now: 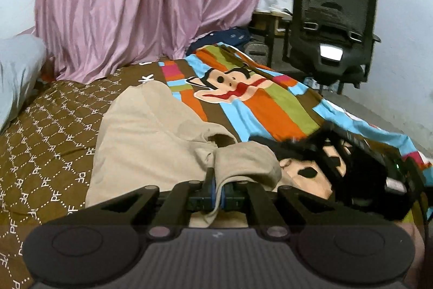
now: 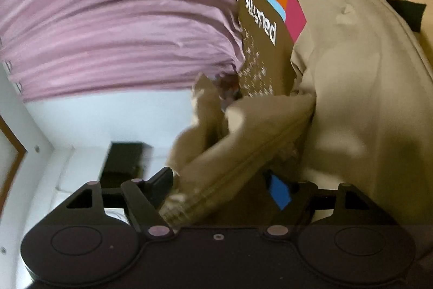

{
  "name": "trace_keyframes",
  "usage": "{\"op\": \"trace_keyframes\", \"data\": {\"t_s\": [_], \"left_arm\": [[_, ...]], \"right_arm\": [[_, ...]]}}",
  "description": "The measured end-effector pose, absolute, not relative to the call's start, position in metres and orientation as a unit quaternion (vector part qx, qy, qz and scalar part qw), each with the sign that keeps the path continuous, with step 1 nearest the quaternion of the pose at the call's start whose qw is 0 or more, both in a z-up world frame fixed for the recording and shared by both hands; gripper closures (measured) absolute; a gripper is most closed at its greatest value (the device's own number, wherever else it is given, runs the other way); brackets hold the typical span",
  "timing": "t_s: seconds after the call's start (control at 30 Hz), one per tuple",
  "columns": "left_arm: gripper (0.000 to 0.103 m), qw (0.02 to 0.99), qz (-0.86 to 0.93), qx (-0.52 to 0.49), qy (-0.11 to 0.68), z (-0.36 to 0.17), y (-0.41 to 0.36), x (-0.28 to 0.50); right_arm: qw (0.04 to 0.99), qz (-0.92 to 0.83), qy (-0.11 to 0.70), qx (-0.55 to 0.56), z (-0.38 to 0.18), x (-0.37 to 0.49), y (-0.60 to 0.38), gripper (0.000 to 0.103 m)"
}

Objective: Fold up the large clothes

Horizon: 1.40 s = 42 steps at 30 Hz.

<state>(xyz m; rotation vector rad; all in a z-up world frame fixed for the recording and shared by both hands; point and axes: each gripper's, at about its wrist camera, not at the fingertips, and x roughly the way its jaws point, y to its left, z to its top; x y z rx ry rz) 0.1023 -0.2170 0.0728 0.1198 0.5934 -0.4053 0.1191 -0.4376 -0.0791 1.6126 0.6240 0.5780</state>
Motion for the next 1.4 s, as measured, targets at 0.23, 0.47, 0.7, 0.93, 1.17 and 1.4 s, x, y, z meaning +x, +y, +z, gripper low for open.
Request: {"op": "trace_keyframes", "data": {"t_s": [0.23, 0.47, 0.7, 0.93, 1.17, 1.4], "left_arm": [[0.101, 0.916, -0.253, 0.129, 0.285, 0.062, -0.237, 0.073], [0.101, 0.907, -0.272, 0.124, 0.297, 0.052, -0.261, 0.074], [0.1, 0.894, -0.28, 0.108, 0.332, 0.026, -0.274, 0.092], [0.1, 0.876, -0.284, 0.096, 0.377, -0.01, -0.275, 0.101], [0.099, 0.875, -0.279, 0.091, 0.384, -0.014, -0.272, 0.1], [0.099, 0.875, -0.276, 0.083, 0.389, -0.012, -0.274, 0.101]], "right_arm": [[0.64, 0.191, 0.247, 0.702, -0.079, 0.123, -0.451, 0.05], [0.751, 0.155, 0.255, 0.589, -0.042, 0.145, -0.473, 0.086], [0.794, 0.152, 0.29, 0.512, -0.043, 0.173, -0.477, 0.093], [0.828, 0.098, 0.327, 0.445, -0.051, 0.179, -0.478, 0.091], [0.847, 0.059, 0.335, 0.408, -0.046, 0.167, -0.483, 0.07], [0.849, 0.025, 0.326, 0.415, -0.041, 0.153, -0.499, 0.068]]}}
